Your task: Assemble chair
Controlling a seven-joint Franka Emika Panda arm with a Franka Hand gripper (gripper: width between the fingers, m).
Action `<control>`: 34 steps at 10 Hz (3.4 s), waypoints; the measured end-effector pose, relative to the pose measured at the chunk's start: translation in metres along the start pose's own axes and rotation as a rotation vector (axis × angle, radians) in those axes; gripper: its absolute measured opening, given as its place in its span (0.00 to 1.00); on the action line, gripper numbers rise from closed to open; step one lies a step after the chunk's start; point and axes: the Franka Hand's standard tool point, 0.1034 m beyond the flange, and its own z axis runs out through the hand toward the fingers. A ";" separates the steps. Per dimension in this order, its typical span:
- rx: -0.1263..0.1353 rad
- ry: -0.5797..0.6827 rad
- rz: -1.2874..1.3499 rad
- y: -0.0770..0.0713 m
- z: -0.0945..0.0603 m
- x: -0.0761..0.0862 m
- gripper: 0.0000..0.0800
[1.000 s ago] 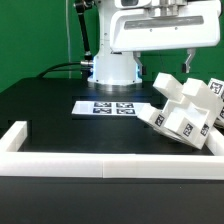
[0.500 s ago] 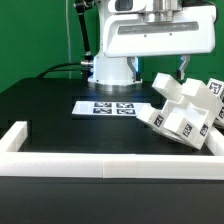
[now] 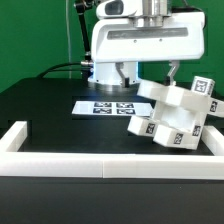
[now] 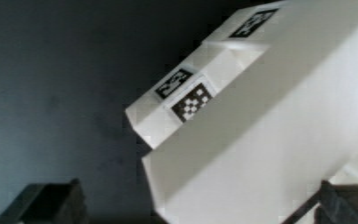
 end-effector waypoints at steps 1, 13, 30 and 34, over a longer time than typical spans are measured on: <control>-0.005 0.005 -0.015 0.006 0.003 0.001 0.81; 0.007 0.039 0.015 0.014 -0.029 -0.017 0.81; -0.007 0.012 0.052 -0.060 0.011 -0.101 0.81; -0.019 0.012 0.027 -0.047 0.018 -0.116 0.81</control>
Offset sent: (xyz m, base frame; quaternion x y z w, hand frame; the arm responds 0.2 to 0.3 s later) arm 0.0138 -0.0145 -0.0171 0.0106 0.0180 -0.0390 0.9990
